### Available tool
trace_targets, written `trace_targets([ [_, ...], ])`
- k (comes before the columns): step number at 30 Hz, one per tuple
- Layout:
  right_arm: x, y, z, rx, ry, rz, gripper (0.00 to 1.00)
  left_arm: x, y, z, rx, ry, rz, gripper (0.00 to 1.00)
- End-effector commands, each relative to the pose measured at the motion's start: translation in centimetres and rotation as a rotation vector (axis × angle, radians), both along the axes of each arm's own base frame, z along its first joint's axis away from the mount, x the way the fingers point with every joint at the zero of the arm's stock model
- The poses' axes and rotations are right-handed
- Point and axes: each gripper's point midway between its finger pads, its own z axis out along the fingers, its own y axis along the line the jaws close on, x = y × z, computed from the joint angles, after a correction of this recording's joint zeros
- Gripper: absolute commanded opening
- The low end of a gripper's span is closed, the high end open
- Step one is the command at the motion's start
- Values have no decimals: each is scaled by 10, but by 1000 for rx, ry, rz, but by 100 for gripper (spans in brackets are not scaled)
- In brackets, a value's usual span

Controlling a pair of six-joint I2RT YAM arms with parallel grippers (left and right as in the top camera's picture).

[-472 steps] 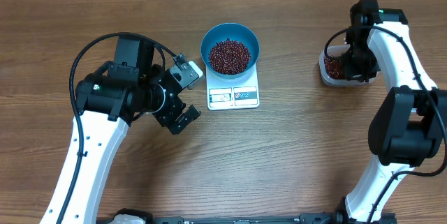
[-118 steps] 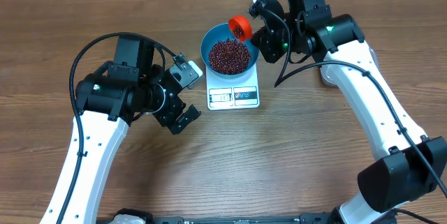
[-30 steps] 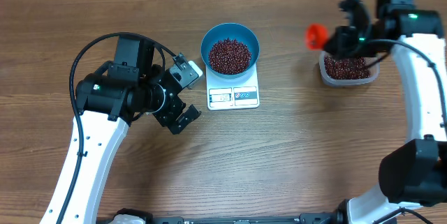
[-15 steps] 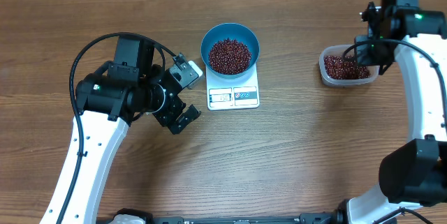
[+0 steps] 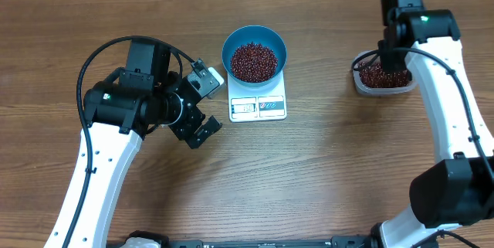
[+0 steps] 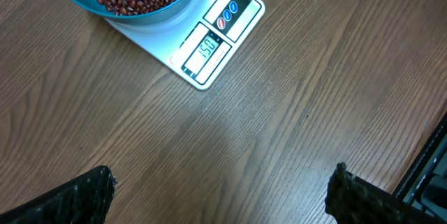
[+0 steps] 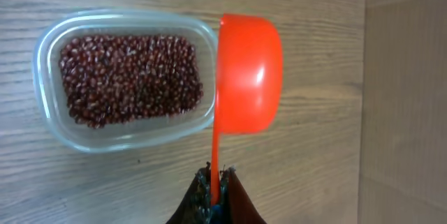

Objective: Scoop item into bowl and weigh 150g on scale
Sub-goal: 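Carry the red scoop back right over the beans tub, then lower the red scoop onto the table in front of the tub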

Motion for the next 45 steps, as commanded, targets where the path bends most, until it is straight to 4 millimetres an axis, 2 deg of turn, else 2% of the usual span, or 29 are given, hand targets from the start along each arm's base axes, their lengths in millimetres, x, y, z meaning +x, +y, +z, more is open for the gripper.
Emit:
trace_targets([
  [1, -12, 17, 31, 61, -109, -23, 4, -1, 2, 3, -4, -13, 10, 100],
  [5, -35, 42, 59, 254, -162, 35, 4, -1, 2, 3, -4, -13, 10, 100],
  [7, -53, 54, 81, 382, -220, 67, 4, -1, 2, 4, -4, -13, 10, 100],
  [12, -107, 70, 123, 681, -325, 94, 4, -1, 2, 4, -4, -13, 10, 99],
  [14, -124, 79, 129, 791, -332, 97, 4, -1, 2, 3, -4, -13, 10, 100],
  [16, -142, 88, 125, 881, -309, 88, 4, -1, 2, 3, -4, -13, 10, 100],
  [19, -156, 96, 105, 947, -261, 69, 4, -1, 2, 3, -4, -13, 10, 100],
  [22, -160, 109, 72, 1031, -219, 78, 4, -1, 2, 4, -4, -13, 10, 100],
  [27, -154, 128, 4, 1179, -150, 78, 4, -1, 2, 3, -4, -13, 10, 100],
  [28, -152, 132, -13, 1224, -141, 61, 4, -1, 2, 3, -4, -13, 10, 100],
  [30, -148, 137, -34, 1281, -135, 31, 4, -1, 2, 4, -4, -13, 10, 100],
  [31, -144, 140, -52, 1322, -135, 3, 4, -1, 2, 3, -4, -13, 10, 100],
  [34, -139, 143, -83, 1377, -147, -53, 4, -1, 2, 3, -4, -13, 10, 100],
  [38, -139, 143, -107, 1392, -157, -81, 4, -1, 2, 3, -4, -13, 10, 100],
  [45, -144, 144, -127, 1403, -123, -131, 4, -1, 2, 3, -2, -13, 11, 100],
])
